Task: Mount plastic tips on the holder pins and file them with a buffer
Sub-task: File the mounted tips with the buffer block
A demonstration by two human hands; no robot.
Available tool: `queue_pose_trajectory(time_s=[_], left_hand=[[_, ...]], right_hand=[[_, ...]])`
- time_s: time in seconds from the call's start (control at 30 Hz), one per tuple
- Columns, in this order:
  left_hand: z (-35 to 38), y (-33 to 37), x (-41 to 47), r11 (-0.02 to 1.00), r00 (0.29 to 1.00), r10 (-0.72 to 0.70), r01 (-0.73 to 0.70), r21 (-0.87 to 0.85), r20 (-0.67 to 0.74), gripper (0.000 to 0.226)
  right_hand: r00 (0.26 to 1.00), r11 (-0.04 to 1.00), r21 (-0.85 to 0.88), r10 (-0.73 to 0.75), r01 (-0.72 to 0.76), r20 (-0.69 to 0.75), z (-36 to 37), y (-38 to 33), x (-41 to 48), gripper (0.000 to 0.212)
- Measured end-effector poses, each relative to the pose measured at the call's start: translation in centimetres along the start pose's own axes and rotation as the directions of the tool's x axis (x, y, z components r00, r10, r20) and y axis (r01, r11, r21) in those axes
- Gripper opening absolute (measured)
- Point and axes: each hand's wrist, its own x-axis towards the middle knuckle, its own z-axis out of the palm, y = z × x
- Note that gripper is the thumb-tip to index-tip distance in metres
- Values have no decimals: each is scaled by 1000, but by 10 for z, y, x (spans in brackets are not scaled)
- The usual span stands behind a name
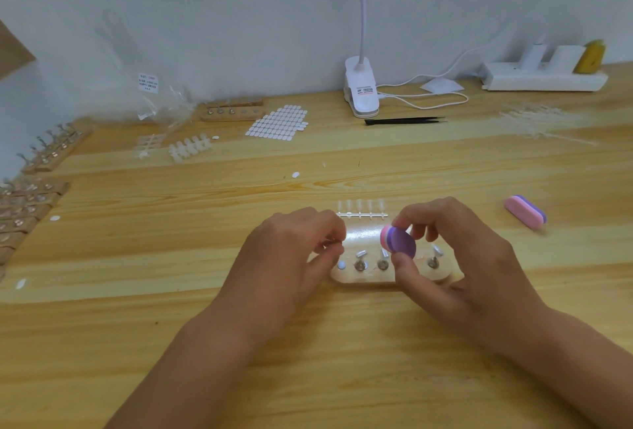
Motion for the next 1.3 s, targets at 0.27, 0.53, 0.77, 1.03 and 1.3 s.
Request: queue_pose_trajectory(time_s=[0.27,0.53,0.77,1.03,1.3], left_hand=[[7,4,1,992,989,-78,89,-90,125,13],[9,1,3,941,964,-230,256,-223,136,15],[17,4,3,982,995,-89,94,-165,41,12],[16,13,0,987,970,147,-156,-35,-192,9],[5,27,-1,666,982,-185,92,-740,-45,15]], right_hand=[[1000,999,-41,-22,22,-1,-1,-1,0,20],[1000,998,-61,-30,30,3,-1,-2,0,20],[998,987,-151,59,-53,36,0,6,1,27],[998,992,-110,60,-61,-8,-3,5,2,23],[984,984,17,-179,179,8,-4,1,0,28]])
